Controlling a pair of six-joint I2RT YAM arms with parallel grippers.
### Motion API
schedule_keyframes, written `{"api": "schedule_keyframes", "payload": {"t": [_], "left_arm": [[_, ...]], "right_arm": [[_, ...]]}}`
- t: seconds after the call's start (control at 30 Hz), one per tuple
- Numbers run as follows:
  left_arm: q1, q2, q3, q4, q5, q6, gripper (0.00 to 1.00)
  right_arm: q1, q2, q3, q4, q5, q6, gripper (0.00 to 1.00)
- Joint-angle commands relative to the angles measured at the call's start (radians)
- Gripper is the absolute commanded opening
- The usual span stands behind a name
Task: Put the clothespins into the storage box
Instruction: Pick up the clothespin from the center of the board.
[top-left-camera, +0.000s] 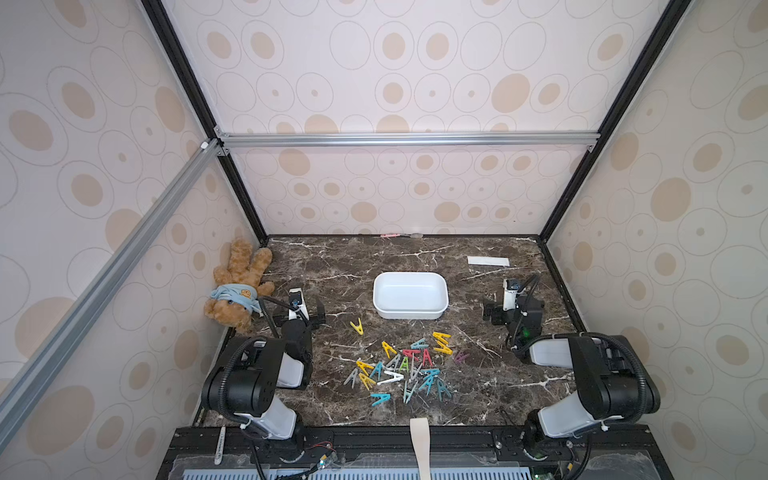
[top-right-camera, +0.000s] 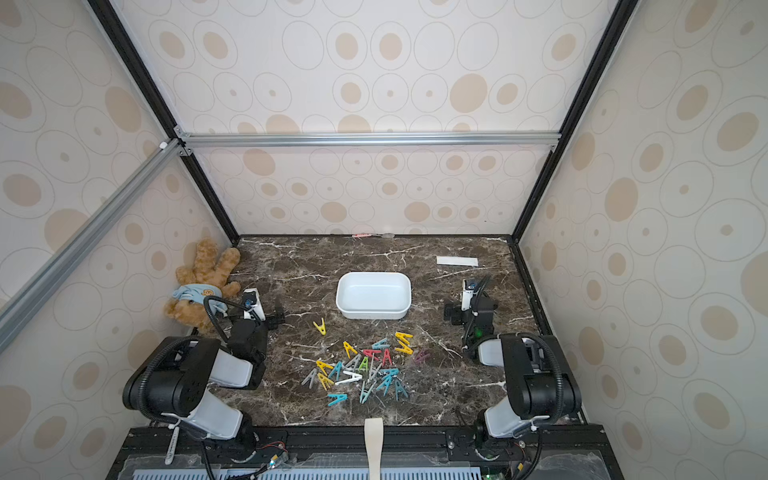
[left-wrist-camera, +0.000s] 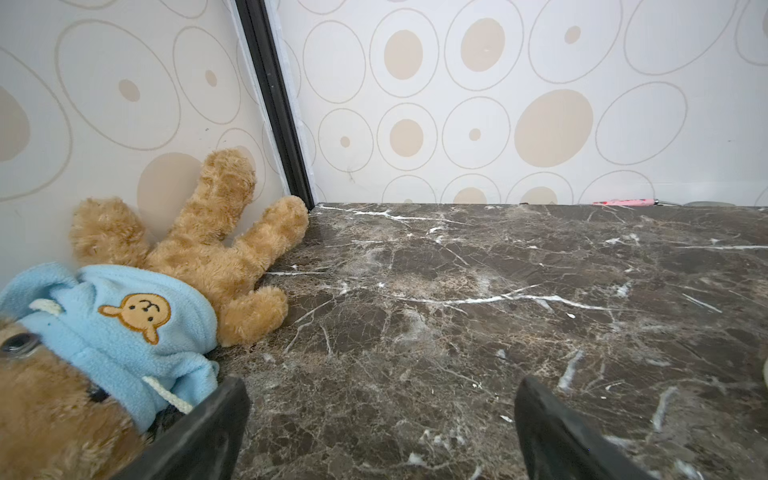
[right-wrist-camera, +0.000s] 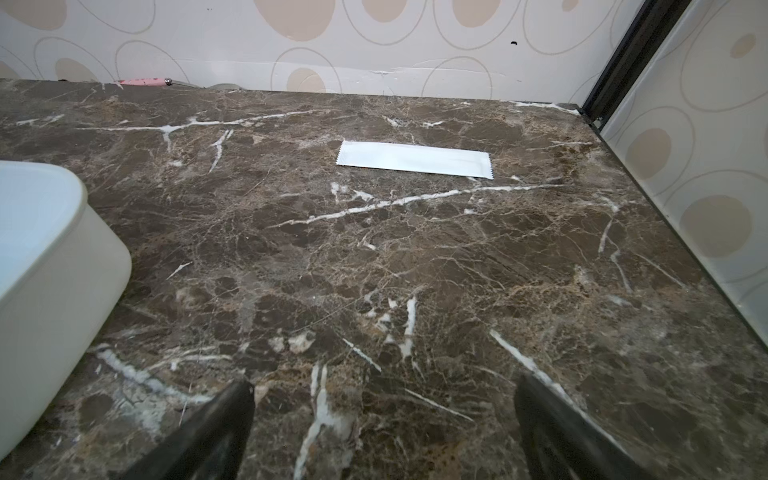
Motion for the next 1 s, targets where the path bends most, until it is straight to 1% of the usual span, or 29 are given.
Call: {"api": "schedule_keyframes", "payload": {"t": [0.0,0.8,0.9,0.93,0.97], "left_arm": [[0.005,0.005,0.015,0.019,-0.003,-0.008,1.0],[0.009,0.004,0.014,0.018,0.004,-0.011,0.99],[0.009,-0.011,-0.006,0.048,-0.044,-0.027,0.99],[0.009,-0.027,-0.006,0.034,-0.054,-0.032,0.99],[0.009,-0.043,-0.003,0.01,-0.048,-0.034,0.99]], "right_arm": [[-0.004,0.002,0.005,-0.001,0.006,0.002,1.0],[-0.005,0.001,0.004,0.0,0.009,0.004,1.0],[-0.004,-0.021,-0.01,0.024,0.007,0.001,1.0],[-0.004,-0.046,-0.011,0.011,0.019,0.003,0.99],[-0.003,-0.083,0.001,-0.048,0.035,0.009,0.98]]}}
